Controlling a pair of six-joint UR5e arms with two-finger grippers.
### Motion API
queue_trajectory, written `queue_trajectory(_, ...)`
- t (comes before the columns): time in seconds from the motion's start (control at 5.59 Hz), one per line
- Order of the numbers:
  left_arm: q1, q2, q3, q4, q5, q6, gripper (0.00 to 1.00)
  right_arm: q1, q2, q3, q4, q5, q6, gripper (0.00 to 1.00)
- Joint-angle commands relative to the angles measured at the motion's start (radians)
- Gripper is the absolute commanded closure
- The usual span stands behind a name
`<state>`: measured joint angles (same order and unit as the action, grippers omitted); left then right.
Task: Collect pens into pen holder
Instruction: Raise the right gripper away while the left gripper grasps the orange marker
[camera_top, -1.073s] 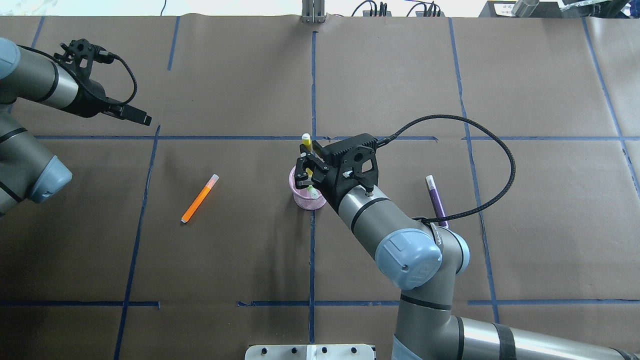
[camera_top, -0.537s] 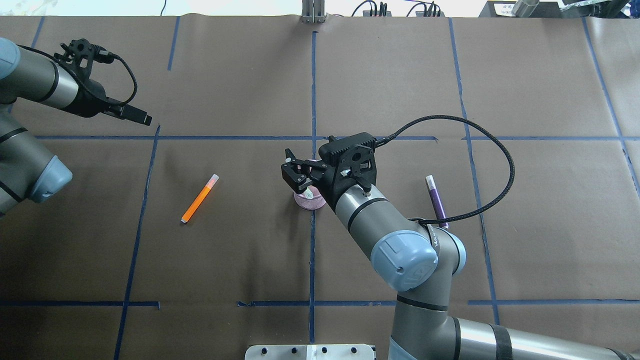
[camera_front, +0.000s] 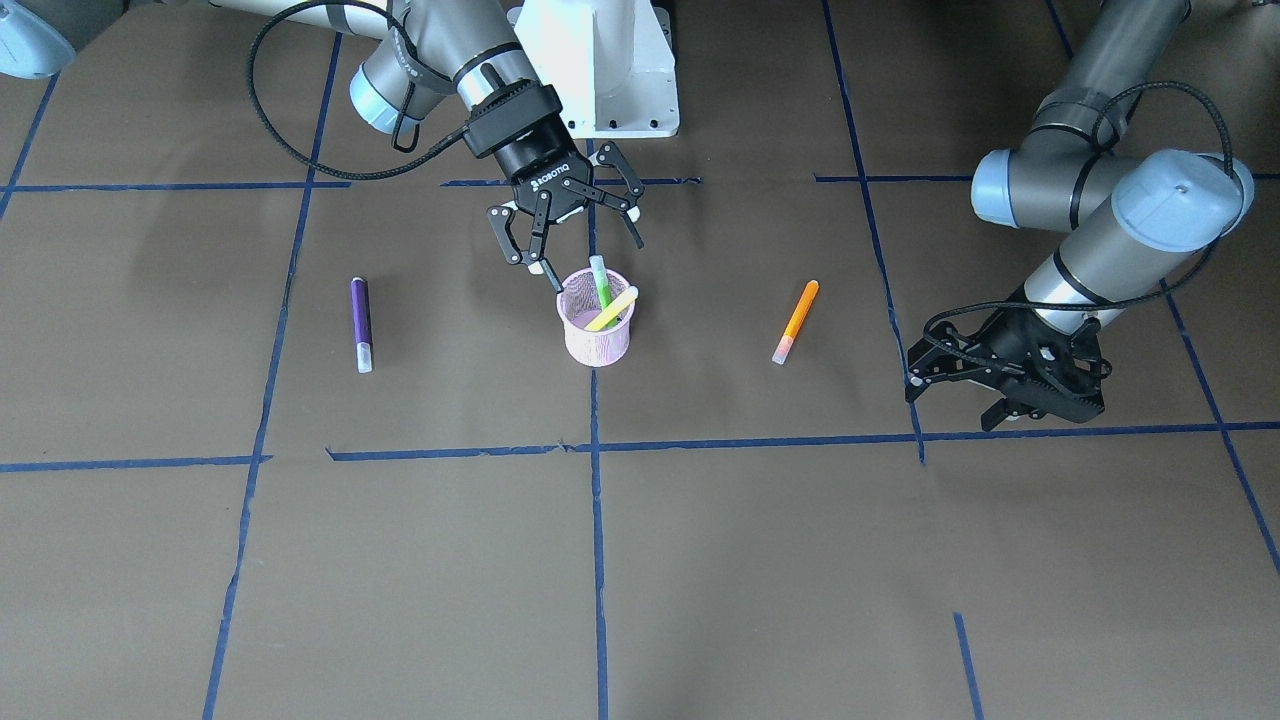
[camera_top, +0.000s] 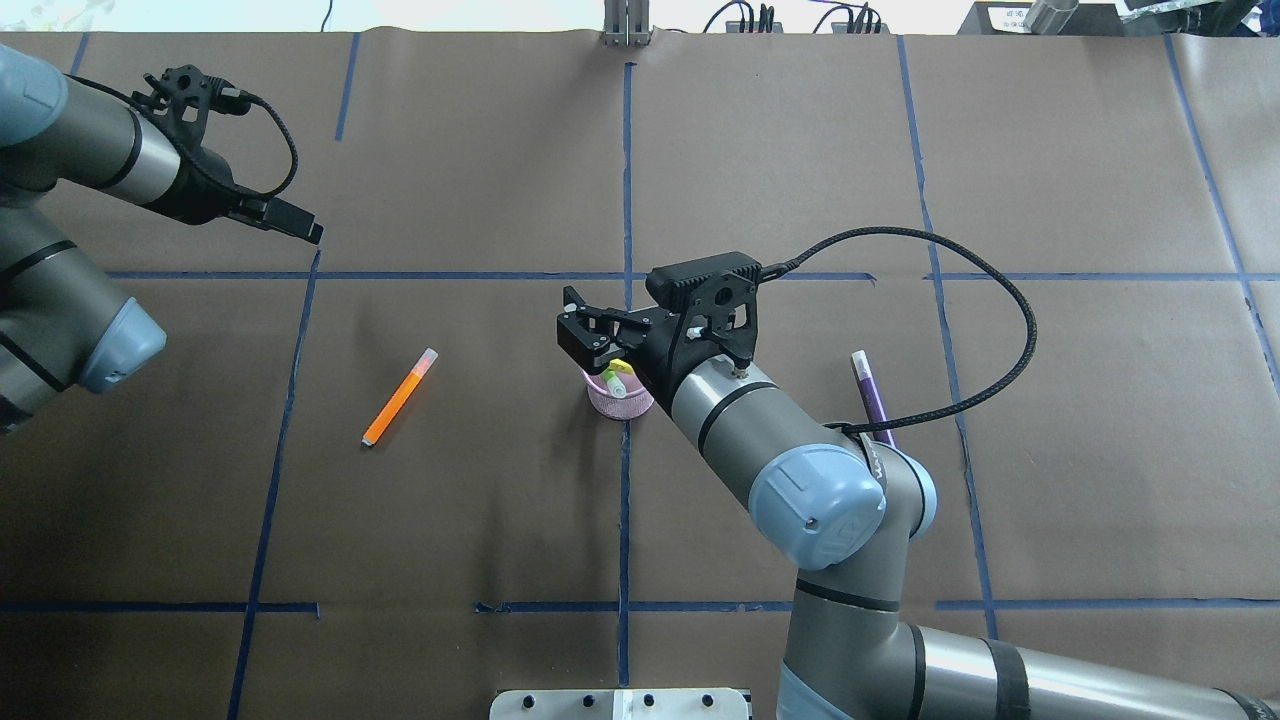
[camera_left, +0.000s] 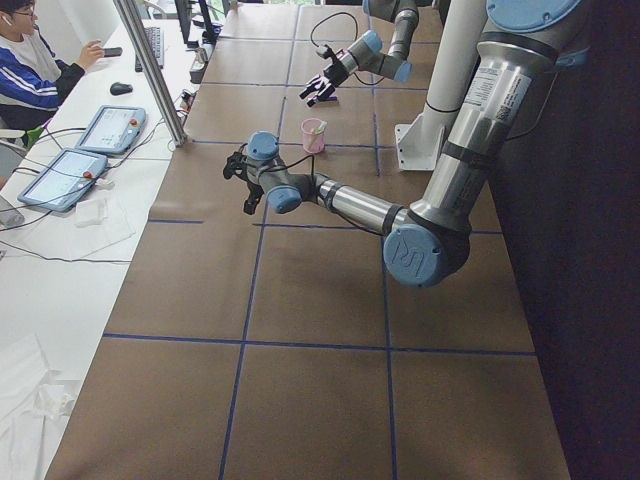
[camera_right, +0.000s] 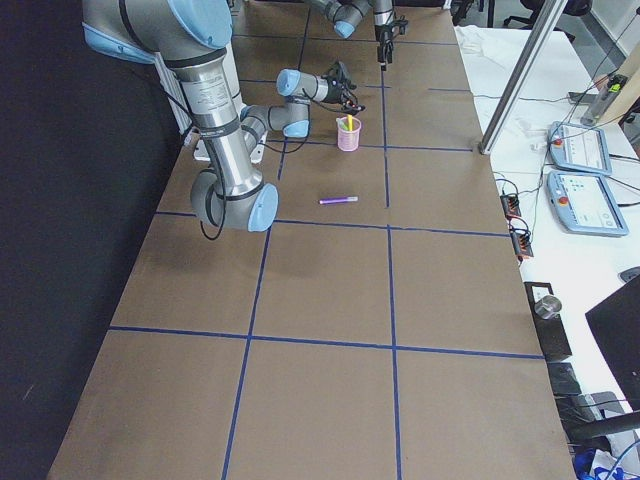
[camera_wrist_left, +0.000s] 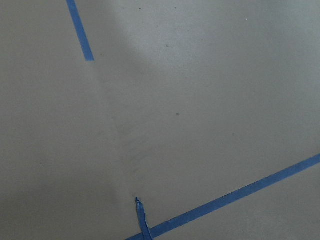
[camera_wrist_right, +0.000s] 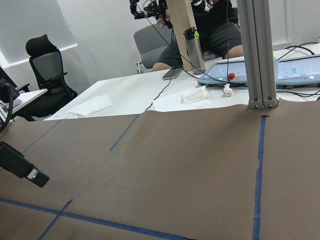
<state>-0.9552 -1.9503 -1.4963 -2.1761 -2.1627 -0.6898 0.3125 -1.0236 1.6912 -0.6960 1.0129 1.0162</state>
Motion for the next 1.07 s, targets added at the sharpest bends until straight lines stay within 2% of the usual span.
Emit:
queue_trajectory(0.0, 0.054, -0.042, -0.072, 0.186, 0.004, -0.002, 0.0, 0.066, -0.05, 0.001, -0.002, 0.111, 0.118, 0.01)
queue_trajectory(0.18, 0.099, -0.044, -0.122, 0.253, 0.014, -0.04, 0.0, 0.127, -0.062, 0.01, -0.049, 0.203, 0.175, 0.01)
queue_trajectory(0.36, 0.152, -0.061, -0.124, 0.268, 0.053, -0.071, 0.0, 0.198, -0.064, 0.025, -0.13, 0.307, 0.227, 0.01)
queue_trajectory(0.54, 0.194, -0.064, -0.124, 0.288, 0.098, -0.08, 0.0, 0.279, -0.064, 0.069, -0.272, 0.451, 0.24, 0.01)
queue_trajectory(0.72, 0.226, -0.085, -0.127, 0.339, 0.107, -0.086, 0.0, 0.374, -0.052, 0.129, -0.506, 0.627, 0.239, 0.01)
queue_trajectory(0.89, 0.286, -0.085, -0.125, 0.34, 0.203, -0.102, 0.0, 0.437, -0.047, 0.145, -0.624, 0.733, 0.225, 0.0)
